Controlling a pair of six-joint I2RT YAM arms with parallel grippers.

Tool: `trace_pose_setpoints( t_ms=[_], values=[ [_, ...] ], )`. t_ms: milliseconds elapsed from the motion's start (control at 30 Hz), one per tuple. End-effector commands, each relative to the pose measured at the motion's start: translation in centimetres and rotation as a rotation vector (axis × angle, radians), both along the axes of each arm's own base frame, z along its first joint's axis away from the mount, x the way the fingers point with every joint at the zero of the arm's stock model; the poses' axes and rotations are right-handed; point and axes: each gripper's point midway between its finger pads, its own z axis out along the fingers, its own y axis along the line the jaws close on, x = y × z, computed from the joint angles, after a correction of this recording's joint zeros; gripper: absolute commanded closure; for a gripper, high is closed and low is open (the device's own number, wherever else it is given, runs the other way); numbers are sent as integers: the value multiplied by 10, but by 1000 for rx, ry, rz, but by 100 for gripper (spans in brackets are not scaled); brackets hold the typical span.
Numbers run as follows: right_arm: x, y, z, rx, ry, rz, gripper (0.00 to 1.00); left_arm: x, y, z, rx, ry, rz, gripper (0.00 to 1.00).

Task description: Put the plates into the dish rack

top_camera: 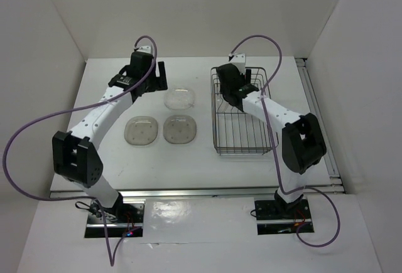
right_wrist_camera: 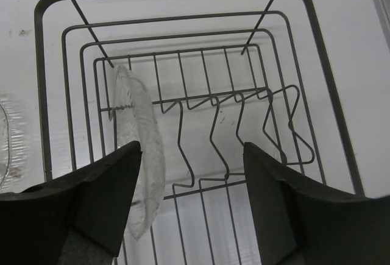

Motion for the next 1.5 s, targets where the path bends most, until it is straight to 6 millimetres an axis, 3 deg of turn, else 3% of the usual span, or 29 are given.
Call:
trace_pose_setpoints(
  t_ms=[0, 33, 67, 100, 167, 200, 233, 300, 367, 433, 467, 500, 633, 700, 733, 833, 867, 933, 1033, 1133, 1200, 1300, 1333, 1467],
  values=[
    [6, 7, 3, -8, -14, -3, 23, 24, -6, -13, -59, 1, -5, 1],
    [6, 7, 3, -8, -14, -3, 17, 26, -7, -22, -70, 25, -17, 3],
    [9, 9, 2, -8, -14, -3, 11, 36, -12, -18, -85, -1, -29, 5],
    [14, 9, 4, 1, -20, -5, 8, 43, -14, -36, -66, 34, -36, 5],
    [14, 8, 6, -3, -12, -4, 5, 63, -19, -31, -59, 22, -44, 5],
    [16, 9, 11, 4, -23, -5, 1, 67, -20, -38, -52, 48, -43, 5],
    [14, 7, 16, 10, -32, -19, 1, 75, -24, -58, -49, 84, -49, 5],
    [11, 12, 34, 35, -64, -2, 1, 85, -26, -61, -43, 94, -44, 5],
    [9, 16, 44, 54, -73, 30, 0, 91, -26, -85, -23, 144, -35, 5],
    [4, 20, 51, 86, -85, 65, 0, 97, -17, -93, -21, 158, -7, 5],
    [4, 21, 64, 119, -112, 84, 0, 97, -9, -105, -39, 188, -5, 5],
    [2, 19, 58, 113, -98, 84, 0, 96, -12, -105, -56, 190, -4, 6],
    [-8, 18, 78, 120, -137, 92, 0, 92, 0, -128, -70, 241, 6, 9],
    [-12, 19, 83, 117, -142, 92, 0, 90, 0, -138, -65, 262, 7, 9],
    [-16, 17, 96, 131, -167, 93, 0, 90, 0, -146, -63, 271, 8, 10],
    [-22, 15, 107, 147, -188, 101, 0, 87, -4, -162, -56, 303, 0, 12],
    [-27, 17, 122, 167, -222, 112, 0, 84, -7, -171, -44, 321, -1, 13],
    [-32, 16, 131, 184, -243, 121, 0, 79, -7, -185, -45, 353, -7, 17],
    [-40, 18, 142, 195, -268, 144, 0, 79, -13, -191, -43, 351, -16, 20],
    [-43, 14, 147, 191, -269, 136, 0, 81, -16, -188, -31, 350, -16, 32],
    [-46, 14, 147, 195, -268, 144, 0, 77, -13, -200, -15, 384, -7, 38],
    [-51, 11, 159, 214, -303, 145, 0, 76, -16, -200, 22, 377, -10, 38],
    [-52, 10, 155, 209, -294, 145, 0, 76, -16, -205, 25, 387, -9, 40],
    [-57, 12, 163, 220, -310, 154, 0, 74, -18, -210, 48, 405, -6, 63]
  ],
)
